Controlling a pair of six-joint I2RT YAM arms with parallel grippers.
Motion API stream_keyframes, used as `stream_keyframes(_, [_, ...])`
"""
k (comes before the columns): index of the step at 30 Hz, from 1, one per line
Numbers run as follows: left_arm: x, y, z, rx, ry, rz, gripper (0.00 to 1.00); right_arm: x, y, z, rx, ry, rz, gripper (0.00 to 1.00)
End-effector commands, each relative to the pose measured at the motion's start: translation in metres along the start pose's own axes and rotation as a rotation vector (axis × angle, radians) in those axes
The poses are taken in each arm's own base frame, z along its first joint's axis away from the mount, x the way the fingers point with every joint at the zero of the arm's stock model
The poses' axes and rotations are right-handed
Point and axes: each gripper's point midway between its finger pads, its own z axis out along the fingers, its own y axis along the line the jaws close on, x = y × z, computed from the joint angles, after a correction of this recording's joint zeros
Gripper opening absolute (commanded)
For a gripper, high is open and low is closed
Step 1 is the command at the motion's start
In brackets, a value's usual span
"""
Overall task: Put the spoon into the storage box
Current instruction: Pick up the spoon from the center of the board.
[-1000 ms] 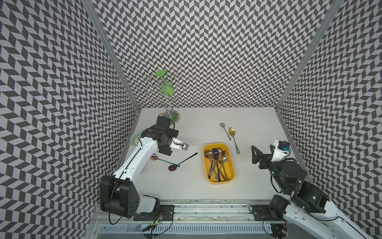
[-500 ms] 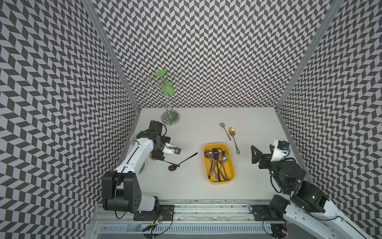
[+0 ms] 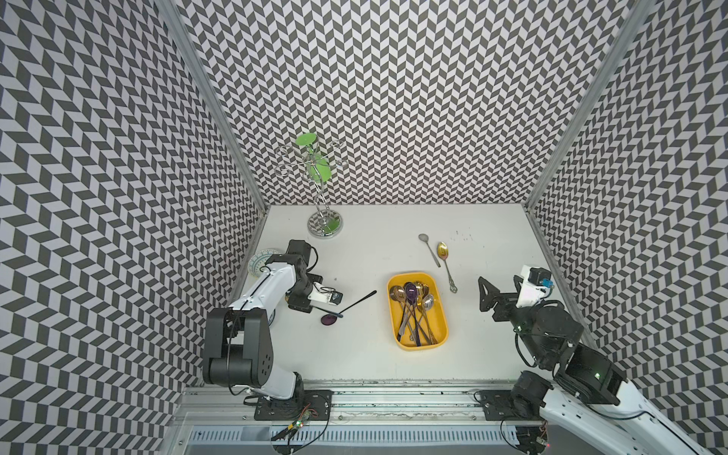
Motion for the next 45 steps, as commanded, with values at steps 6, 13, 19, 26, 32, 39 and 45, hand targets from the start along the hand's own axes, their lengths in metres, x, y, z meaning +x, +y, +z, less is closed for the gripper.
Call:
stream_keyframes(6, [0.005, -0.015, 0.021, 0.075, 0.011, -0.016, 0.55, -0.004, 0.004, 0.002, -0.013, -0.018, 0.014, 0.99])
stream_keyframes(13, [0.006, -0.020, 0.033, 0.107, 0.008, -0.024, 0.43, -0.003, 0.005, 0.002, -0.017, -0.015, 0.012, 0.99])
stream_keyframes(19, [0.007, -0.015, 0.041, 0.109, 0.001, -0.032, 0.42, -0.002, 0.007, 0.003, -0.024, -0.011, 0.007, 0.99])
stream_keyframes(26, [0.008, -0.014, 0.051, 0.135, -0.001, -0.046, 0.36, -0.002, 0.007, 0.003, -0.023, -0.012, 0.009, 0.99])
stream_keyframes(32, [0.009, -0.012, 0.050, 0.138, -0.005, -0.056, 0.21, -0.003, 0.006, 0.002, -0.020, -0.016, 0.009, 0.99])
stream_keyframes(39, [0.015, 0.007, 0.043, 0.063, 0.014, -0.037, 0.01, -0.004, 0.005, 0.001, -0.020, -0.021, 0.013, 0.99])
stream_keyframes(45, [0.012, 0.029, 0.029, -0.002, 0.010, -0.013, 0.00, -0.006, 0.002, -0.001, -0.012, -0.031, 0.022, 0.99])
